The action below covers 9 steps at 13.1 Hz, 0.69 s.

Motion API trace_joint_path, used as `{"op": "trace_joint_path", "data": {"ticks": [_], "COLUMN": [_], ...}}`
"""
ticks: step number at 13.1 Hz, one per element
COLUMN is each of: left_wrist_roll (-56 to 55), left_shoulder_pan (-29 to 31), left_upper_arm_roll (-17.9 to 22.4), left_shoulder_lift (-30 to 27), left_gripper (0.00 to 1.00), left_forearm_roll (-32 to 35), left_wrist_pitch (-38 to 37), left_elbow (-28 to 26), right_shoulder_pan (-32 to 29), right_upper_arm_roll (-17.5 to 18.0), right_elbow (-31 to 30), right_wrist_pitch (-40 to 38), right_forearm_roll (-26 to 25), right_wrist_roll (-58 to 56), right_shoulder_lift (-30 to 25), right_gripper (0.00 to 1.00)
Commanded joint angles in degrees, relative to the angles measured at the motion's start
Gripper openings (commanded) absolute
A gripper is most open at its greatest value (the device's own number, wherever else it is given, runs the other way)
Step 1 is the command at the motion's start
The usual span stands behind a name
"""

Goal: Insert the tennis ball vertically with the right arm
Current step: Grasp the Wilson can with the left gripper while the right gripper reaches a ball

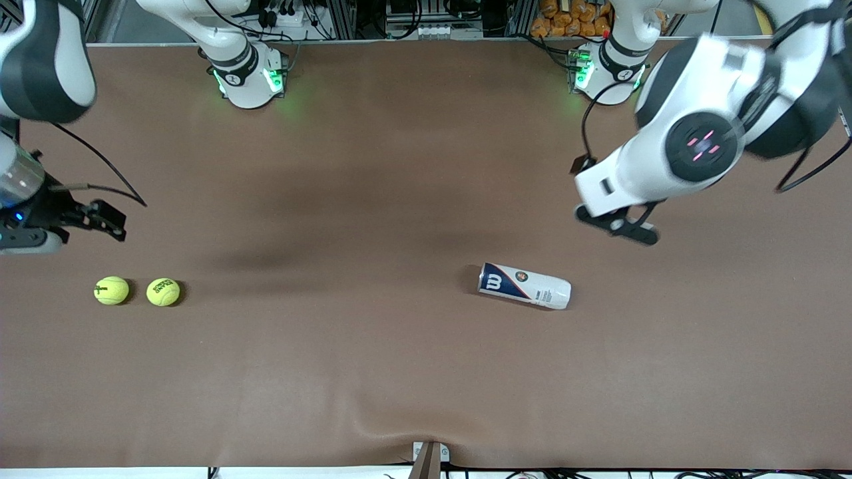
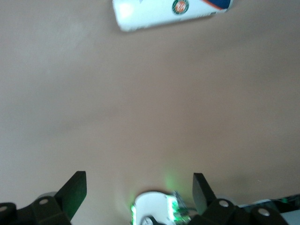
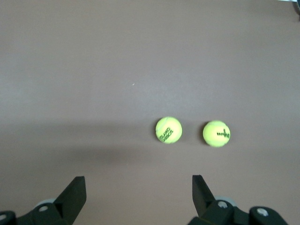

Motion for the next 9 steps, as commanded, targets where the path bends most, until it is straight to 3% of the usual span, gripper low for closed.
{"op": "trace_joint_path", "data": {"ticks": [1, 6, 9], "left_wrist_roll": [6.6, 20.3, 24.8], "left_shoulder_pan": [-3.3, -9.7, -10.6], "left_upper_arm_roll": [-0.1, -0.1, -0.2], "left_shoulder_lift": [5.4, 14.0, 17.8], "left_gripper": [1.00, 1.00, 1.00], "left_forearm_roll": [5.2, 17.8, 21.4], "left_wrist_pitch": [5.0, 14.6, 19.1], "left_elbow": [1.2, 0.9, 0.3], "right_shoulder_pan": [-2.5, -4.1, -6.8], "right_upper_arm_roll": [0.6, 0.6, 0.6], "right_elbow": [-5.2, -8.3, -11.1], "right_wrist_pitch": [7.2, 15.1, 23.4], "right_forearm_roll": [-0.8, -0.7, -0.7], "right_wrist_roll": [-2.2, -2.3, -6.0], "right_shoulder_lift": [0.8, 5.5, 9.4], "right_gripper": [1.00, 1.00, 1.00]}}
